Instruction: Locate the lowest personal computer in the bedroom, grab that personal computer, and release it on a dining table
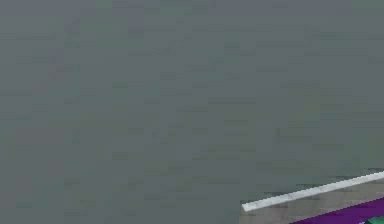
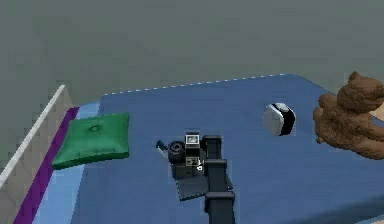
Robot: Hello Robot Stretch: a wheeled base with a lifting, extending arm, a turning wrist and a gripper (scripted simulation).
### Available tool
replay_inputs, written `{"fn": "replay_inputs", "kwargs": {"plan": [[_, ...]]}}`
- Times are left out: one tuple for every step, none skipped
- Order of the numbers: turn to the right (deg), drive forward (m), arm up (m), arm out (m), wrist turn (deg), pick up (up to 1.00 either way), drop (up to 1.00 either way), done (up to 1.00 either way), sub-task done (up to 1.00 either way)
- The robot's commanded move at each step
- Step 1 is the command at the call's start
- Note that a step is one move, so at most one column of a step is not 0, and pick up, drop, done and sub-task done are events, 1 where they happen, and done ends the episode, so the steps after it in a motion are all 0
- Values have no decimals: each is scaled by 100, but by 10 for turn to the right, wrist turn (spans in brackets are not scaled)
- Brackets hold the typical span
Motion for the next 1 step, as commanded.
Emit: {"fn": "replay_inputs", "kwargs": {"plan": [[0, 0, -30, 0, 0, 0, 0, 0, 0]]}}
